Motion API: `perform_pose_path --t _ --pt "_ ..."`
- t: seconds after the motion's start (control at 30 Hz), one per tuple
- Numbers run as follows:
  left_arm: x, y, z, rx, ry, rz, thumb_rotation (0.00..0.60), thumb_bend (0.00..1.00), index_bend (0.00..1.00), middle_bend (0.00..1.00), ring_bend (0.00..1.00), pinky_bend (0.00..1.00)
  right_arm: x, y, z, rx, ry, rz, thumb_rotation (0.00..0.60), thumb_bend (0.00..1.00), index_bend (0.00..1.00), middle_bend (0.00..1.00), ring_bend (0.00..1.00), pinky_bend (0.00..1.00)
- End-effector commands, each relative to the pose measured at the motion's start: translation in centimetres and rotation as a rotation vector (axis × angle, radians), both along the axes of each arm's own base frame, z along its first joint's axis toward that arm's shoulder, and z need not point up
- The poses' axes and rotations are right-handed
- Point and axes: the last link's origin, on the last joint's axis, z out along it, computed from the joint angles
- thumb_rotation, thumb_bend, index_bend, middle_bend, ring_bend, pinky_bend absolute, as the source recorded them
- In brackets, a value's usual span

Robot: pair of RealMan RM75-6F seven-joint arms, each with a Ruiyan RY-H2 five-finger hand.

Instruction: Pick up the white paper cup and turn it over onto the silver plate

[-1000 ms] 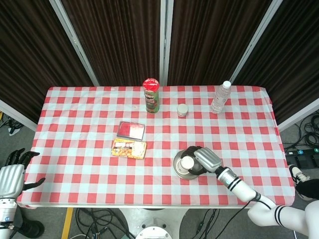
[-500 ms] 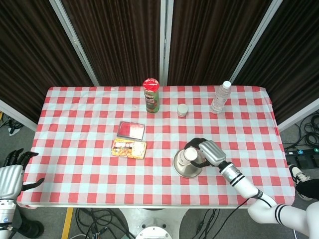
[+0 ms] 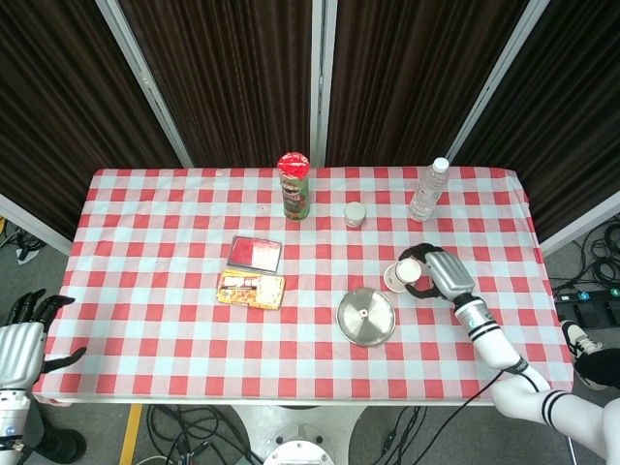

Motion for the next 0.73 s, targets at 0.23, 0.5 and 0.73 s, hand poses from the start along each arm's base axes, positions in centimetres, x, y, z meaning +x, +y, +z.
perform_pose_path --t 0.23,0.5,0.73 --pt "0.1 -0.2 0.1 0.004 -0.001 -0.007 0.600 0.00 0.25 0.23 0.10 0.09 -0.5 1.9 3.1 -0.066 0.009 0.012 0.600 0.29 0.00 0.10 0.03 0.14" --pt "0.3 0.3 0.0 0.008 0.011 -0.030 0.600 0.00 0.25 0.23 0.10 0.09 -3.3 11.0 10.8 -0.363 0.142 0.029 0.600 0.29 0.06 0.18 0.05 0.14" --pt "0.7 0.8 -0.4 0.013 0.034 -0.051 0.600 0.00 0.25 0.23 0.10 0.09 -4.1 18.8 14.0 -0.461 0.142 -0.025 0.600 0.29 0.11 0.18 0.05 0.13"
